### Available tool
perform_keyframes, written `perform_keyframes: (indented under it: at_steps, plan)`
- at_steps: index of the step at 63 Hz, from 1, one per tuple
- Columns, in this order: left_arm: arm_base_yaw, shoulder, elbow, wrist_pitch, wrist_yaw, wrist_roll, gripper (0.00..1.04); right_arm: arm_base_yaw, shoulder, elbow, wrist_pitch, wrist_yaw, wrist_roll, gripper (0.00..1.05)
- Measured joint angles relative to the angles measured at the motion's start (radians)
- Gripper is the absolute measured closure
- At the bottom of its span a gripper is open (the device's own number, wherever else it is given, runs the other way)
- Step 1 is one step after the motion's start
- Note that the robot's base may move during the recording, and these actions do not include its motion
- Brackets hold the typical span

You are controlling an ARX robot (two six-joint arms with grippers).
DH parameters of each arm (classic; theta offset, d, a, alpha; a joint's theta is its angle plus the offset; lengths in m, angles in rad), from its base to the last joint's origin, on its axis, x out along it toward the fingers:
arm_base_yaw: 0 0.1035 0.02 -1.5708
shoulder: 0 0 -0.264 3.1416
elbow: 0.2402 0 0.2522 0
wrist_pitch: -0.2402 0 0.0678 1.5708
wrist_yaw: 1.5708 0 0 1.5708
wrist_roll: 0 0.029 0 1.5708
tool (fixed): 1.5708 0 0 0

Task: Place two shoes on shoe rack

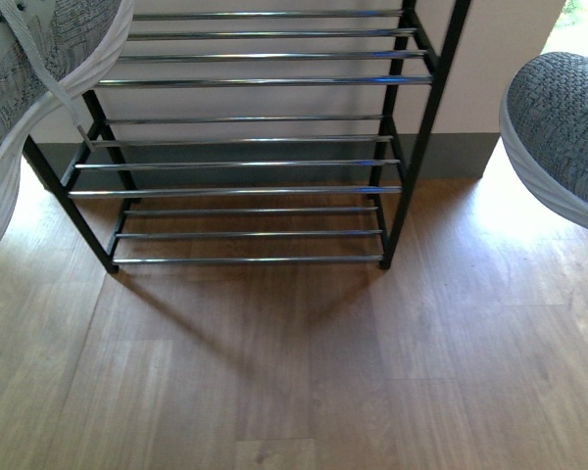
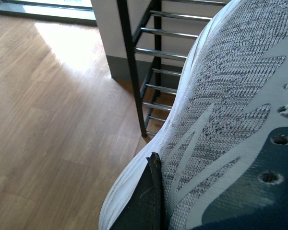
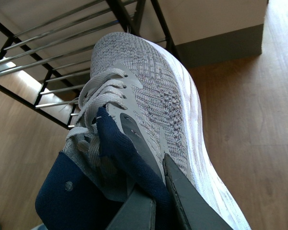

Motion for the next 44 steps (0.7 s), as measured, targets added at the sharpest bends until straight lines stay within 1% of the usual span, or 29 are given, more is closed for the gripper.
perform_keyframes:
  at_steps: [10,16,44]
  plan:
    - [0.005,0.0,0.0,0.0,-0.002,0.0,1.03,0.002,0.0,0.0,0.0,-0.002,0.0,1.03]
    - [0.008,0.0,-0.001,0.0,-0.021,0.0,1.03,0.005,0.0,0.0,0.0,-0.009,0.0,1.03]
    - [0.005,-0.001,-0.001,0.0,-0.007,0.0,1.03,0.003,0.0,0.0,0.0,0.001,0.001,1.03]
